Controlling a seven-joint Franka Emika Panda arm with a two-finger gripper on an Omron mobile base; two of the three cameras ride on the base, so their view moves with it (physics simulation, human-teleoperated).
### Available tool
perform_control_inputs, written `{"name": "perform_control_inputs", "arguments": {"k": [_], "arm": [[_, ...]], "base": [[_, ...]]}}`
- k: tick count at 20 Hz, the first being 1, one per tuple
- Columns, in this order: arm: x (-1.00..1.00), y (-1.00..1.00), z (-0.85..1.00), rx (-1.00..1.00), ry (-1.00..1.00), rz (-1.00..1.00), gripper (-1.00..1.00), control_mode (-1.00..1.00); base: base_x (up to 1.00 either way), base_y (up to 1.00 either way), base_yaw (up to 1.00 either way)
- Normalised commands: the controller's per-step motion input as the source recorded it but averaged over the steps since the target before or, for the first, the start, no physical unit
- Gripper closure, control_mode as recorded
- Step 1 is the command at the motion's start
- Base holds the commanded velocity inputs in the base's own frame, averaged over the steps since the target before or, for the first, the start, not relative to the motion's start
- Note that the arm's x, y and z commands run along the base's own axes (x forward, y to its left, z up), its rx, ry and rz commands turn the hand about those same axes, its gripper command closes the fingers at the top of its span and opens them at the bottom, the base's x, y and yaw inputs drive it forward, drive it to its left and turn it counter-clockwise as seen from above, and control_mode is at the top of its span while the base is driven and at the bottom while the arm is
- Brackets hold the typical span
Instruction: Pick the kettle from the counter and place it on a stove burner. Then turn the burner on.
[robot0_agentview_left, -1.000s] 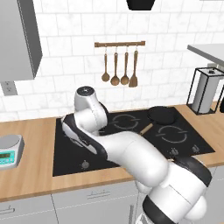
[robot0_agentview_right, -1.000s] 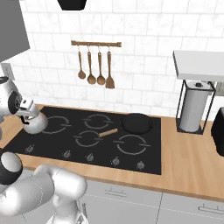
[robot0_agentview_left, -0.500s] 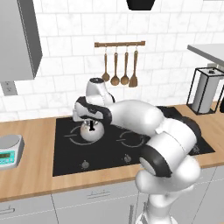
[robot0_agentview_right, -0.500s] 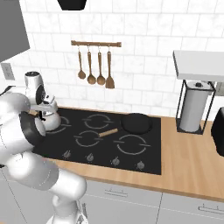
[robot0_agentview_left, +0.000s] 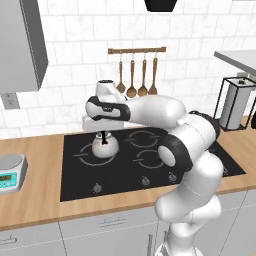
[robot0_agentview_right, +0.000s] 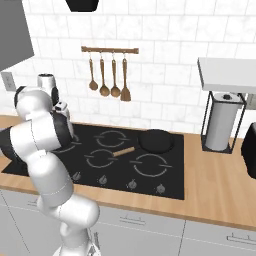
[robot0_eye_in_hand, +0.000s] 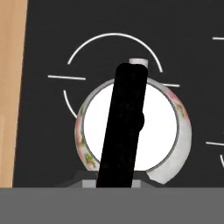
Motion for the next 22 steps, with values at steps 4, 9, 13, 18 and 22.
{"name": "perform_control_inputs", "arguments": {"k": [4,9,13,18,22], "arm": [[0.09,0.0,-0.48,0.0,0.0,0.0,1.0,-1.0],[0.04,0.0,-0.39,0.0,-0.07,0.01,1.0,-1.0],[0.0,0.0,-0.21,0.01,-0.17,0.02,1.0,-1.0],[0.08,0.06,0.0,0.02,-0.08,0.03,1.0,-1.0],[0.16,0.15,0.0,0.0,0.0,0.01,1.0,-1.0]], "base": [[0.0,0.0,0.0],[0.0,0.0,0.0],[0.0,0.0,0.0],[0.0,0.0,0.0],[0.0,0.0,0.0]]}}
